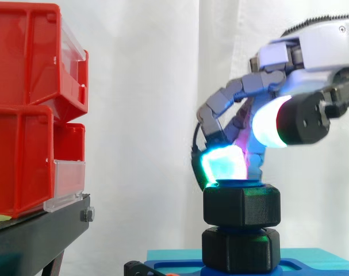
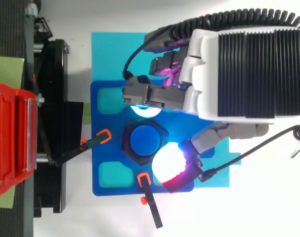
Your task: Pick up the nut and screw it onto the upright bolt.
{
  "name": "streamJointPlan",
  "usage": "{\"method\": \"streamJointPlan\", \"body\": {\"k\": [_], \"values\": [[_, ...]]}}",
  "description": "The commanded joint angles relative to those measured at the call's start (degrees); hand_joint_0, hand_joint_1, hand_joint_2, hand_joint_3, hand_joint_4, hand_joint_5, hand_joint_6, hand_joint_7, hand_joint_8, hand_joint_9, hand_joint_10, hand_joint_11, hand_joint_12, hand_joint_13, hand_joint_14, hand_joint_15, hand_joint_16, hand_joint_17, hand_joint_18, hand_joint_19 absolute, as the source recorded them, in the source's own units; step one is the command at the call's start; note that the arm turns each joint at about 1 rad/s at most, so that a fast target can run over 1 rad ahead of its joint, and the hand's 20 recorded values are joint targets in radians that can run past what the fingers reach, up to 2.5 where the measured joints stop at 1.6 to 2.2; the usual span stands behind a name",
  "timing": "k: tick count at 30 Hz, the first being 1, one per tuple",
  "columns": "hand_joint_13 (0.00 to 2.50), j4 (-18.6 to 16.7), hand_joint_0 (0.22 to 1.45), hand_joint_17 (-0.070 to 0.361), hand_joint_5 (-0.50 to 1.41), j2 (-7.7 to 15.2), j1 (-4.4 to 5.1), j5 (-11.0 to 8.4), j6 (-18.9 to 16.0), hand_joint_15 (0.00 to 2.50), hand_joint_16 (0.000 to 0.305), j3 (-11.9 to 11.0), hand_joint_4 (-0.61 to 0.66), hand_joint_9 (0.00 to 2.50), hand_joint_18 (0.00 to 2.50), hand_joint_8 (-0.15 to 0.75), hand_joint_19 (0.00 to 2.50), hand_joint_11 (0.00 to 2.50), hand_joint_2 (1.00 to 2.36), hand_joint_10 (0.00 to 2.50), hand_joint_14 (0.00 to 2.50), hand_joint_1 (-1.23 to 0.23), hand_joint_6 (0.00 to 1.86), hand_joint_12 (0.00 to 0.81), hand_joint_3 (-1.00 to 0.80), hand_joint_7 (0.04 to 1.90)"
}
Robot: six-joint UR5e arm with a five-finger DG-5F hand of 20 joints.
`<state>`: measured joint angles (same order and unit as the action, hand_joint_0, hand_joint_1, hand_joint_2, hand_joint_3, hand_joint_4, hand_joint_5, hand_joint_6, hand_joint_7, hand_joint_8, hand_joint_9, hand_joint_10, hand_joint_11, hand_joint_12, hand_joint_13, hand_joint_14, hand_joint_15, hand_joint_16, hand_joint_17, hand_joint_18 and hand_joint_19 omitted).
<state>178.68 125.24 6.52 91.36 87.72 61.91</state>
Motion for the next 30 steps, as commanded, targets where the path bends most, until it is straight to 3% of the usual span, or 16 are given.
{"method": "streamJointPlan", "body": {"k": [1,3,10,17,18,30], "values": [[1.0,-0.44,0.52,0.043,-0.06,0.01,-0.01,1.28,0.0,0.0,0.019,-1.44,0.22,1.18,0.71,0.256,0.11,0.0,1.0,0.0,0.0,-0.33,0.5,0.162,-0.5,1.04],[0.99,-0.44,0.52,0.044,-0.07,0.01,0.16,2.07,0.0,0.0,0.019,-2.4,0.22,1.17,0.7,0.249,0.11,0.0,1.0,0.0,0.0,-0.33,0.5,0.159,-0.5,0.99],[0.96,-2.81,0.51,0.047,-0.07,0.01,0.78,1.98,0.0,0.0,0.021,-2.05,0.21,1.14,0.67,0.238,0.1,0.0,1.0,0.0,0.0,-0.33,0.5,0.165,-0.5,0.87],[0.73,-8.97,0.5,0.049,-0.1,0.09,1.74,1.89,-0.09,0.0,0.022,1.82,0.18,0.91,0.4,0.188,0.0,0.0,1.0,0.0,0.0,-0.32,0.5,0.17,-0.5,0.62],[0.7,-11.78,0.5,0.048,-0.11,0.09,2.18,1.8,-0.62,0.0,0.021,3.05,0.17,0.86,0.36,0.182,0.0,0.0,1.0,0.0,0.0,-0.32,0.5,0.175,-0.5,0.6],[0.59,-11.25,0.49,0.04,-0.13,0.09,2.36,1.8,-0.62,0.0,0.018,3.13,0.22,0.69,0.18,0.179,0.0,0.0,1.0,0.0,0.0,-0.31,0.5,0.201,-0.5,0.55]]}}
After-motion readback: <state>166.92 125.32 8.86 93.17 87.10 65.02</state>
